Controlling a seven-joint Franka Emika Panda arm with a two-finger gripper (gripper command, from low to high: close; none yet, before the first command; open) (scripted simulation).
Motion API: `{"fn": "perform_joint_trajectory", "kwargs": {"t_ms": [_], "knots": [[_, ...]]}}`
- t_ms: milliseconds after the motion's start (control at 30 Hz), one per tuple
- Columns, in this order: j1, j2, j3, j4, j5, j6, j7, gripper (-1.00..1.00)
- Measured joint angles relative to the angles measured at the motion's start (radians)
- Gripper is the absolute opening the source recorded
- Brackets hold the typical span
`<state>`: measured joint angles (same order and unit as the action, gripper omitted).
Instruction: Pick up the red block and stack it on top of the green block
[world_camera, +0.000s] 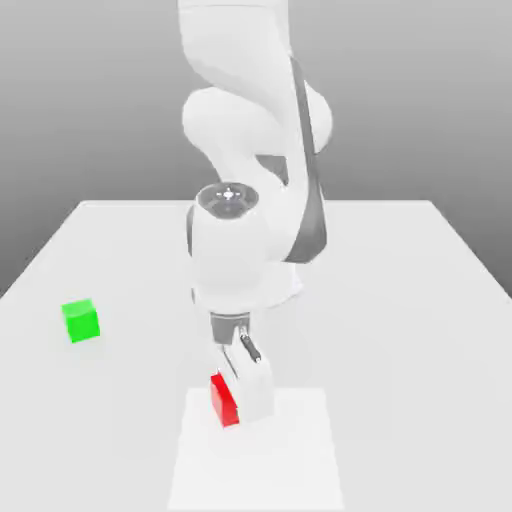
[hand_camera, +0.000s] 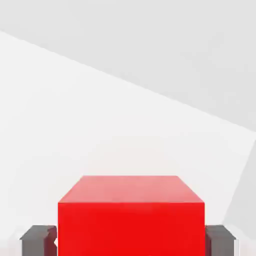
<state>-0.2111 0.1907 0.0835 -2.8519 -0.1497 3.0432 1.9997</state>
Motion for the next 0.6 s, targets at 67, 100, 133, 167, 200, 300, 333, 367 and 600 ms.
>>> {"fn": "perform_joint_trajectory", "kwargs": {"t_ms": [67, 100, 133, 167, 200, 300, 333, 367, 600], "knots": [[0.011, 0.014, -0.013, 0.002, -0.008, 0.012, 0.006, -1.00], [0.004, 0.003, -0.004, 0.000, -0.002, 0.003, 0.002, -1.00], [-0.007, -0.021, 0.012, -0.003, 0.017, -0.017, -0.012, -1.00], [-0.016, -0.051, 0.028, -0.008, 0.044, -0.042, -0.031, -1.00], [-0.024, -0.084, 0.043, -0.012, 0.071, -0.070, -0.050, -1.00], [-0.014, -0.190, 0.056, -0.028, 0.146, -0.159, -0.104, -1.00], [-0.008, -0.225, 0.054, -0.033, 0.163, -0.189, -0.117, -1.00], [-0.024, -0.249, 0.047, -0.037, 0.170, -0.209, -0.136, -1.00], [-0.153, -0.314, -0.104, -0.049, 0.126, -0.265, -0.345, -1.00]]}}
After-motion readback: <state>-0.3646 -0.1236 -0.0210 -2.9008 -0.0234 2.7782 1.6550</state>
